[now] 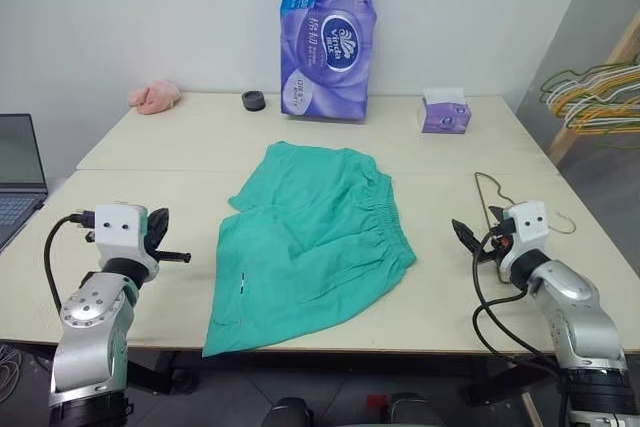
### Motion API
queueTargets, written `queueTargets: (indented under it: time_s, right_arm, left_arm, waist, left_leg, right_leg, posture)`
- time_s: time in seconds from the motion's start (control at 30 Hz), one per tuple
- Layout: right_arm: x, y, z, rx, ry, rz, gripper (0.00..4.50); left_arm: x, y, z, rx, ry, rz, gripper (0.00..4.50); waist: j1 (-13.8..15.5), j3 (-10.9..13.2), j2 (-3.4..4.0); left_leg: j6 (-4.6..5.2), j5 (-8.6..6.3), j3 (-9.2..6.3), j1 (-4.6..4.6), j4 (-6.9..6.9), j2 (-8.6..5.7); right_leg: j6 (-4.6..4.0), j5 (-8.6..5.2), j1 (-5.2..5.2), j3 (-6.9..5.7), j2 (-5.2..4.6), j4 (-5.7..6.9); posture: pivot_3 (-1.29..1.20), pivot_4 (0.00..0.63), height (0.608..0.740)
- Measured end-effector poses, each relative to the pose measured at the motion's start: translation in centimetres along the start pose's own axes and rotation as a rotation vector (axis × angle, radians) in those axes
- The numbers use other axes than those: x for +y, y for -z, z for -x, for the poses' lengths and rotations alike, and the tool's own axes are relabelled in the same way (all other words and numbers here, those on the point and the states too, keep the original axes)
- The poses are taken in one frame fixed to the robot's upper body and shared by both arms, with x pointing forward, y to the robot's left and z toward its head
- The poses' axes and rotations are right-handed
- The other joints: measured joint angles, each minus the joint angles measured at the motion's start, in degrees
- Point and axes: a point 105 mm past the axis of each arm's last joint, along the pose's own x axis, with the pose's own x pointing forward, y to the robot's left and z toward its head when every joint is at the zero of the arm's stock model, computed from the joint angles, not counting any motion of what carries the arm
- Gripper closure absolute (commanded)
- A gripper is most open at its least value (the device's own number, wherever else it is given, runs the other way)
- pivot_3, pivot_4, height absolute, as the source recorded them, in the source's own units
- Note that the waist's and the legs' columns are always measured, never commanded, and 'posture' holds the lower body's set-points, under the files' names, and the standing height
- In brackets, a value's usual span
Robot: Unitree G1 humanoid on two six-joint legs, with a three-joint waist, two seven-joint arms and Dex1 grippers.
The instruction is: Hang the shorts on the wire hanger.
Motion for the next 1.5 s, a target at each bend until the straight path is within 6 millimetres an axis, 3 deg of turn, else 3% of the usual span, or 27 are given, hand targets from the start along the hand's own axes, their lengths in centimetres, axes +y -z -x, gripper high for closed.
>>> queueTargets:
  time_s: [0.3,0.63,0.8,0.9,1.07,1.17,1.4,1.5]
  right_arm:
    - [0.3,0.1,-0.2,-0.001,-0.031,0.011,0.02]
    - [1.2,-1.0,-0.3,-0.014,-0.149,0.131,0.02]
    - [3.8,-1.8,1.0,-0.008,-0.37,0.326,0.0]
    - [5.3,-1.9,1.9,-0.002,-0.491,0.41,0.0]
    - [6.9,-0.1,4.8,0.113,-0.727,0.575,0.0]
    - [7.5,0.5,5.5,0.13,-0.789,0.618,0.0]
    - [8.4,0.3,5.8,0.109,-0.837,0.664,0.0]
    - [8.3,0.4,5.7,0.111,-0.832,0.687,0.0]
  left_arm:
    - [0.0,-0.1,0.1,-0.003,-0.017,-0.024,4.5]
    - [-2.8,-0.2,-0.5,-0.01,0.136,-0.025,4.5]
    - [-6.1,-0.4,1.5,0.002,0.479,-0.032,3.1]
    - [-7.0,-0.4,2.6,0.047,0.634,-0.058,2.25]
    - [-9.8,1.0,7.1,0.292,1.073,-0.127,0.91]
    - [-11.5,1.9,8.0,0.34,1.181,-0.152,0.03]
    - [-12.0,3.5,6.5,0.376,1.154,-0.255,0.03]
    - [-12.0,4.1,6.4,0.378,1.163,-0.273,0.61]
  waist:
    - [0.0,0.1,0.14]
    - [-0.1,0.1,0.17]
    - [-0.2,0.2,0.3]
    - [-0.3,0.3,0.37]
    - [-0.5,0.5,0.46]
    - [-0.5,0.7,0.61]
    - [-0.9,1.0,0.4]
    - [-1.4,1.0,0.39]
  left_leg:
    - [0.0,0.0,0.0,0.0,0.0,-0.01]
    - [0.0,0.0,0.02,-0.01,-0.01,0.0]
    - [0.0,0.0,0.05,-0.03,-0.03,0.04]
    - [0.01,0.0,0.06,-0.03,-0.03,0.04]
    - [0.02,-0.01,0.13,-0.03,-0.05,0.06]
    - [0.03,-0.02,0.13,-0.01,-0.04,0.1]
    - [0.03,-0.02,0.11,-0.03,-0.04,0.12]
    - [0.03,-0.02,0.09,-0.03,-0.04,0.13]
  right_leg:
    - [0.0,0.0,0.01,0.01,0.0,-0.01]
    - [0.0,0.0,-0.01,0.01,0.0,-0.03]
    - [-0.02,-0.02,0.0,-0.02,0.01,-0.06]
    - [-0.01,-0.03,0.02,-0.02,0.01,-0.1]
    - [-0.03,-0.05,0.06,-0.02,0.01,-0.22]
    - [-0.03,-0.06,0.08,-0.04,0.02,-0.22]
    - [-0.03,-0.05,0.07,-0.03,0.04,-0.23]
    - [-0.03,-0.05,0.06,-0.05,0.04,-0.21]
  posture:
    - [0.05,0.045,0.74]
    - [0.0,0.031,0.74]
    - [-0.02,0.03,0.74]
    - [-0.03,0.029,0.74]
    - [-0.06,0.032,0.74]
    - [-0.07,0.034,0.74]
    - [-0.09,0.037,0.74]
    - [-0.1,0.036,0.74]
